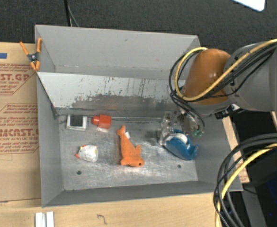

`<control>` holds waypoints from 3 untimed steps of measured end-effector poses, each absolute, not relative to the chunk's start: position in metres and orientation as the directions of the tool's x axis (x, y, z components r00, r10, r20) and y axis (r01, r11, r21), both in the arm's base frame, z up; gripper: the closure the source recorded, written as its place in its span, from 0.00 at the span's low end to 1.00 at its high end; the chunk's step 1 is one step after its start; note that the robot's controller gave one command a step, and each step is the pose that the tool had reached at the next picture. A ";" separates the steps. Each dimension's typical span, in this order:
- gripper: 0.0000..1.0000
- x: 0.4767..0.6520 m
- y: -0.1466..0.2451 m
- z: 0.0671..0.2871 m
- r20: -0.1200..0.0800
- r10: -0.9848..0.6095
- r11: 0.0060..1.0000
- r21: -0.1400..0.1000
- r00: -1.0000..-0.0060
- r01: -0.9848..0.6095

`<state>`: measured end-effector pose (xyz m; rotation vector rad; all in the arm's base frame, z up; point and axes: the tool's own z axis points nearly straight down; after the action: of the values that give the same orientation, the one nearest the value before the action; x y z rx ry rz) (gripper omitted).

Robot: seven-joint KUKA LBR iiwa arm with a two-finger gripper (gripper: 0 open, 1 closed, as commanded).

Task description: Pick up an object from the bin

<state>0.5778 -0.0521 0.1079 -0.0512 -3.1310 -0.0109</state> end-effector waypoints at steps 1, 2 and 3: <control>1.00 0.563 -0.048 0.151 -0.003 0.019 1.000 0.001 -1.000 0.019; 0.00 0.589 -0.051 0.131 -0.002 0.205 0.979 0.000 -0.979 0.205; 0.00 0.589 -0.051 0.131 -0.002 0.205 0.979 0.000 -0.979 0.205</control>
Offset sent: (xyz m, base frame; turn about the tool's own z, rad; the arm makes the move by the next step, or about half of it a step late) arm 0.0104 0.0007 0.0231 0.1749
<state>0.5887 -0.0507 0.1306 -0.3237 -3.1271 -0.0001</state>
